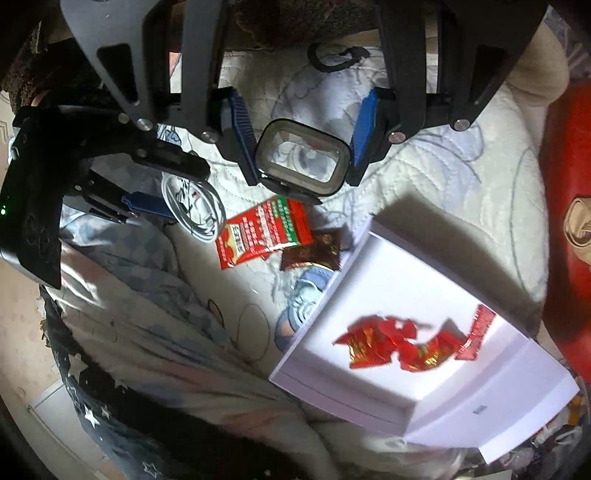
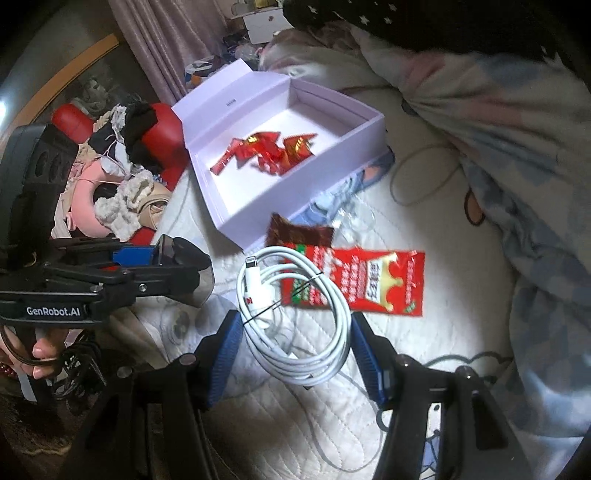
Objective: Organize objects
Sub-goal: 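Carry the glass cup with the left gripper while the right carries the cable into the box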
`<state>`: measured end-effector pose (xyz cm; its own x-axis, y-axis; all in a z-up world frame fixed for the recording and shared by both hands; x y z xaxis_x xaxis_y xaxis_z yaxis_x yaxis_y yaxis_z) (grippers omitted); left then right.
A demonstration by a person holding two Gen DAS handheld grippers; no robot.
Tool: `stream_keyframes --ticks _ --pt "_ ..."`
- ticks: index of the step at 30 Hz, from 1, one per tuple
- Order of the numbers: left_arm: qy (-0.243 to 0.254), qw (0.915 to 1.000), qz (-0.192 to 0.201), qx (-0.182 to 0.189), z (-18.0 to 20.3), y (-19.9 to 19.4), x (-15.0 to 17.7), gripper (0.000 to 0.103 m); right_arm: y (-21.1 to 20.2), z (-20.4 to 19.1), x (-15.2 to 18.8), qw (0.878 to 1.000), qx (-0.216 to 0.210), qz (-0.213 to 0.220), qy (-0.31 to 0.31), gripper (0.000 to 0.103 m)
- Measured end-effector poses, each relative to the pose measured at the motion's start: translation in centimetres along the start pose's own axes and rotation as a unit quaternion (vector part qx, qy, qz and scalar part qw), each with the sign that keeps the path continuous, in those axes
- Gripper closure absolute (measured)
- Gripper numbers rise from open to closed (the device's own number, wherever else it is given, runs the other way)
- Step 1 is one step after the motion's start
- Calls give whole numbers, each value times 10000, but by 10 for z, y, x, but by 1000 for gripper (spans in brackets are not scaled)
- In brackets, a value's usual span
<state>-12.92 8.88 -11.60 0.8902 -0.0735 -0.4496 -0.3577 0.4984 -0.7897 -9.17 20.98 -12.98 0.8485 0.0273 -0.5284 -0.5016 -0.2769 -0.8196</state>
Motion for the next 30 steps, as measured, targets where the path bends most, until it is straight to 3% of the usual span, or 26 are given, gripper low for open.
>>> stream_keyframes --ticks 17,30 --pt "-65 9990 241 -371 -45 -15 -52 58 21 -36 -53 9981 -371 -5 -493 43" --pt "-316 9974 224 -600 -74 -2 -92 58 48 -15 -113 9975 -411 35 -575 43"
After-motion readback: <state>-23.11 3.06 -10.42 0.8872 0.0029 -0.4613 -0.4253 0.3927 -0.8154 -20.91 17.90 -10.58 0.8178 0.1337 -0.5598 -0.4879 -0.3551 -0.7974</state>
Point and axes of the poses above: each gripper's, at about its wrist camera, not at the fingertips, and y roughly the way its jaws point, z to its right, x to its underside, the point moved 10 cm from there along y, roughly the way its jaws point, and after that the axes turned 9 degrees about z, right-handed, at the moved point
